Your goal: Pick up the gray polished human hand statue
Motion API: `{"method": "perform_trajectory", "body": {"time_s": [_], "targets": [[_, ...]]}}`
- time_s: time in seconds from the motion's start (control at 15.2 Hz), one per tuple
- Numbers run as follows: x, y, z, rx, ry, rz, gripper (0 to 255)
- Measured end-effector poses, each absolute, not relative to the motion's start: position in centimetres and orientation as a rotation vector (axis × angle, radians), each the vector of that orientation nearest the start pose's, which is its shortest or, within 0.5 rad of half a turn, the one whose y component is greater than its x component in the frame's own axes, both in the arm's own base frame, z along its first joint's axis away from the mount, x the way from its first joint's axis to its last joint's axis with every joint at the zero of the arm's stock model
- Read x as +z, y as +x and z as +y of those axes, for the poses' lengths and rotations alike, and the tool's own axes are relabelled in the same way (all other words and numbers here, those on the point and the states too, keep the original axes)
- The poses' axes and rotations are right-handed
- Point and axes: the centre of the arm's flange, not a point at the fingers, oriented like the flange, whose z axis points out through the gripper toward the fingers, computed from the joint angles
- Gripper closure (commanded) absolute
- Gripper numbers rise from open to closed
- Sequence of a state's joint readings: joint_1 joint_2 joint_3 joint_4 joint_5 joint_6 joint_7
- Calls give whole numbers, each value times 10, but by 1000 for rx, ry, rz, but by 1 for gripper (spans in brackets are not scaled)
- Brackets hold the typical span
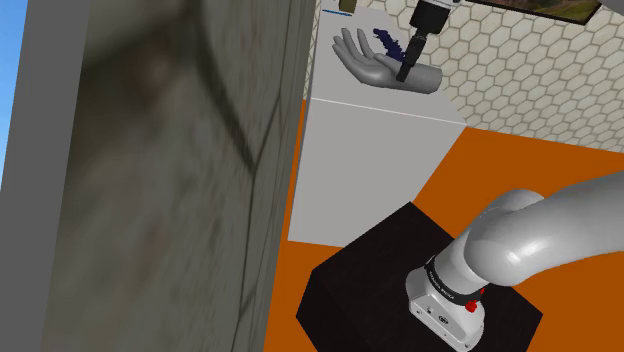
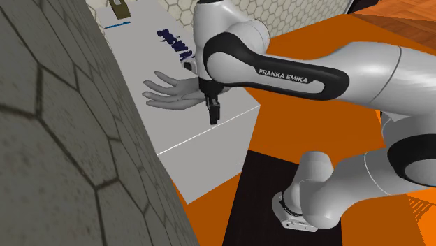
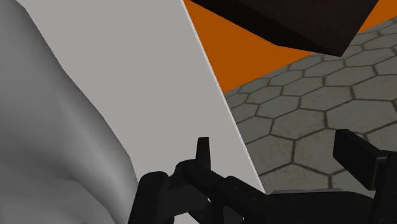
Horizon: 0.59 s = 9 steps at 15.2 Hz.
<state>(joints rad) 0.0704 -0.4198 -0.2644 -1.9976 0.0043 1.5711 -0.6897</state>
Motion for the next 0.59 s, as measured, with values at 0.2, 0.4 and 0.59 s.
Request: {"method": "perform_trajectory", "body": {"time_s": [0.2, 0.4, 0.59], "targets": [[626, 441, -126, -78, -2876, -891, 0], [636, 473, -150, -110, -2817, -1001, 0], [641, 507, -173, -141, -2757, -1105, 0]]}}
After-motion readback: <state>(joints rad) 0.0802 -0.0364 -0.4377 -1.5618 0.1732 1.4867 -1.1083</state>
